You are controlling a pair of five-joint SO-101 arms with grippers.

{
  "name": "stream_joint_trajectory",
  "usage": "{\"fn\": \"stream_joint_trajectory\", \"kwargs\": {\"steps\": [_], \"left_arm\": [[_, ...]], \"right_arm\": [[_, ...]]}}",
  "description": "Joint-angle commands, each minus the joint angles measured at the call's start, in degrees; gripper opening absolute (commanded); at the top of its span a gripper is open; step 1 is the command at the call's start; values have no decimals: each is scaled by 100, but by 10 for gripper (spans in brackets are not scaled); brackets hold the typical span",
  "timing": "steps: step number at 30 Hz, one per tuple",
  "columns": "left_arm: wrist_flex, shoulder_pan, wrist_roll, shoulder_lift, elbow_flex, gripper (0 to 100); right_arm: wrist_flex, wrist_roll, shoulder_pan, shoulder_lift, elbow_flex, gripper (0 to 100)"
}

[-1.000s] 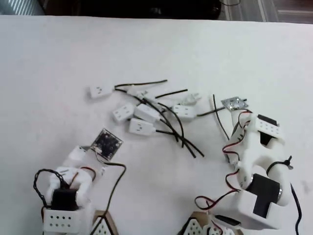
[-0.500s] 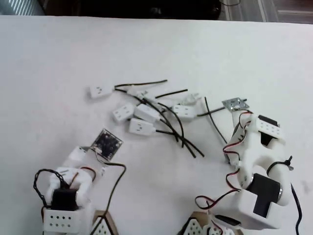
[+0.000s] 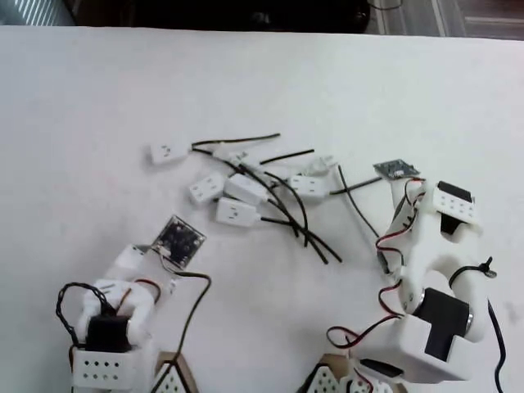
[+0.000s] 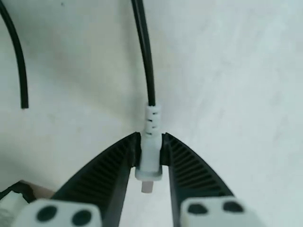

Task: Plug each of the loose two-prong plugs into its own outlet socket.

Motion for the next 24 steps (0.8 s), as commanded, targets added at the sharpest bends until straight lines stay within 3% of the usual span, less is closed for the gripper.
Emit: {"fn": "stream_joint_trajectory", "kwargs": {"steps": [1, 24], "left_arm": [[18, -48, -44, -13, -18, 24], [18, -48, -44, -13, -18, 24]], "right_arm": [[75, -26, -57, -31, -185, 104], [66, -9, -207, -22, -123, 82]]}}
